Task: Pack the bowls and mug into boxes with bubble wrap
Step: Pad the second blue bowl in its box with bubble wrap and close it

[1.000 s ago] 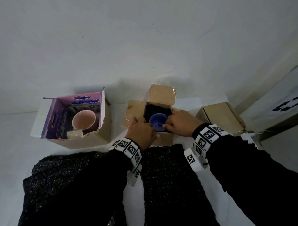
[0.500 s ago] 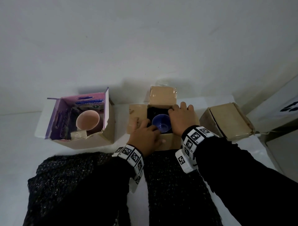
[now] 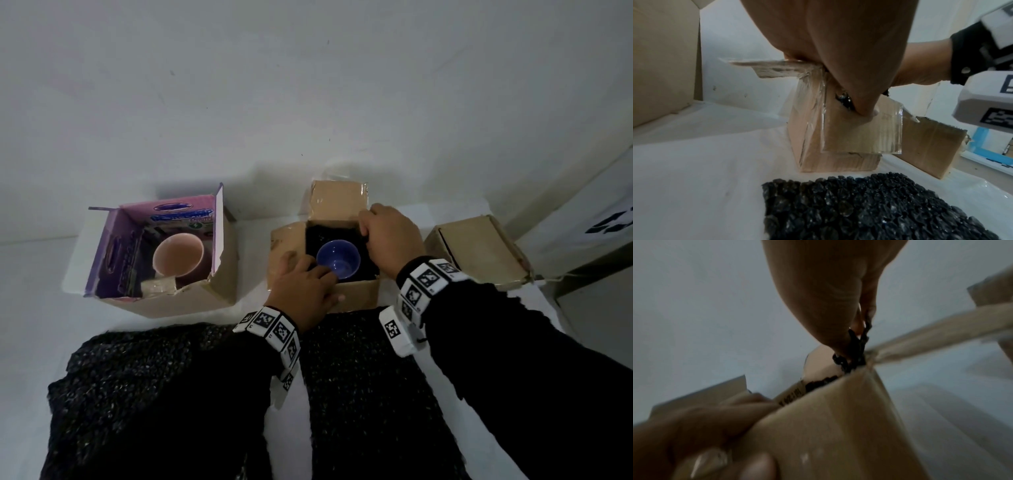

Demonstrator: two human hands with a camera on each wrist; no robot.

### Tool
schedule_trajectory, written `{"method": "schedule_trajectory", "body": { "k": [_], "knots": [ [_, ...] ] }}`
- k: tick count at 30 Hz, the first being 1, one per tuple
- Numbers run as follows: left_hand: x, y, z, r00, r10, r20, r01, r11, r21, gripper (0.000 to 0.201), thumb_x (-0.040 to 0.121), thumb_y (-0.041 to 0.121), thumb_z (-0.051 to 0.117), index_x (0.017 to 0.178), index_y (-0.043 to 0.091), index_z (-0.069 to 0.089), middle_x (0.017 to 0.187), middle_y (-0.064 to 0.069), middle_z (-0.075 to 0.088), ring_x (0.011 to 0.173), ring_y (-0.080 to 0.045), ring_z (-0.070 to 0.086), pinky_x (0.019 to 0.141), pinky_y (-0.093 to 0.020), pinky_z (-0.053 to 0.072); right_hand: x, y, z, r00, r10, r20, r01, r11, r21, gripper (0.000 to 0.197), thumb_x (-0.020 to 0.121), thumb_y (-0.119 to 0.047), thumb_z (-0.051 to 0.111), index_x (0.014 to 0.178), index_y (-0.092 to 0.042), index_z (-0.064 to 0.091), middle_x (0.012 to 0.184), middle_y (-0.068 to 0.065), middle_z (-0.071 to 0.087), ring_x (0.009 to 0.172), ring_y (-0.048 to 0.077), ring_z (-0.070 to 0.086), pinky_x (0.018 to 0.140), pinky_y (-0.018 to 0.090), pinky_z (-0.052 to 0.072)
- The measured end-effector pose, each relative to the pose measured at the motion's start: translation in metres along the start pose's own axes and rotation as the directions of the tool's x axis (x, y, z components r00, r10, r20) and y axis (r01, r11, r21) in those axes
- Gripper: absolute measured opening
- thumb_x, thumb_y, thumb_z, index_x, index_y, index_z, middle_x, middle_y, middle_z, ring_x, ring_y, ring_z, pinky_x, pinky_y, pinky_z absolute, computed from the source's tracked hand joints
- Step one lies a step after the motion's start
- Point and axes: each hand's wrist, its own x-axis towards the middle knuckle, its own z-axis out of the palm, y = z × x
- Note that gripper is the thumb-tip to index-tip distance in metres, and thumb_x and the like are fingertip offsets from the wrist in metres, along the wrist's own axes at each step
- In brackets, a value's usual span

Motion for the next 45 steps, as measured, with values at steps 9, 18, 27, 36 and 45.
{"method": "schedule_trajectory", "body": {
  "k": [9, 18, 27, 36, 45],
  "knots": [
    [-0.002, -0.001, 0.015, 0.993, 0.015, -0.117, -0.018, 0.999, -0.027, 0.039, 0.089, 0.056, 0.038, 0.097, 0.026, 0.062, 0.107, 0.008, 0.064, 0.109, -0.021, 0.052, 0.102, -0.051, 0.018, -0.01, -0.005, 0.023, 0.983, -0.029, 0.183, 0.077, 0.962, -0.26, 0.027, 0.086, -0.025, 0.047, 0.111, -0.02, 0.056, 0.116, 0.006, 0.065, 0.14, 0.032, 0.024, 0.107, 0.052, 0.004],
    [-0.003, -0.003, 0.021, 0.978, 0.019, -0.208, -0.022, 1.0, -0.011, 0.037, 0.087, 0.055, 0.042, 0.092, 0.025, 0.063, 0.105, 0.001, 0.056, 0.104, -0.025, 0.05, 0.097, -0.05, 0.032, -0.003, 0.004, 0.029, 0.993, -0.11, -0.045, 0.094, 0.956, -0.279, 0.021, 0.074, -0.016, 0.07, 0.089, -0.02, 0.055, 0.078, -0.001, 0.066, 0.098, 0.027, 0.048, 0.083, 0.042, 0.024],
    [-0.002, -0.006, 0.018, 0.94, 0.046, -0.337, -0.073, 0.995, -0.069, 0.027, 0.083, 0.053, 0.058, 0.084, 0.026, 0.058, 0.083, 0.009, 0.066, 0.09, -0.021, 0.057, 0.085, -0.04, 0.029, -0.016, 0.006, 0.033, 0.988, -0.083, 0.132, 0.11, 0.972, -0.21, 0.032, 0.099, -0.038, 0.037, 0.12, -0.018, 0.049, 0.126, 0.008, 0.06, 0.14, 0.027, 0.029, 0.11, 0.052, -0.009],
    [-0.004, -0.004, 0.003, 0.988, -0.017, -0.155, 0.025, 0.998, 0.053, 0.043, 0.083, 0.062, 0.042, 0.084, 0.03, 0.071, 0.087, 0.014, 0.066, 0.104, -0.021, 0.05, 0.098, -0.051, 0.021, 0.002, 0.009, 0.033, 0.982, -0.116, 0.152, 0.148, 0.964, -0.222, 0.027, 0.091, -0.043, 0.04, 0.109, -0.026, 0.051, 0.114, 0.005, 0.063, 0.122, 0.031, 0.041, 0.101, 0.051, 0.021],
    [-0.011, -0.006, -0.011, 0.998, -0.003, -0.055, 0.009, 0.994, 0.108, 0.03, 0.075, 0.055, 0.065, 0.081, 0.027, 0.069, 0.088, 0.013, 0.071, 0.12, -0.022, 0.05, 0.1, -0.05, 0.016, -0.016, 0.008, 0.03, 0.977, -0.21, -0.047, 0.192, 0.949, -0.248, 0.026, 0.091, -0.037, 0.045, 0.09, -0.018, 0.062, 0.086, 0.002, 0.069, 0.105, 0.027, 0.052, 0.098, 0.049, 0.024]
  ]
}}
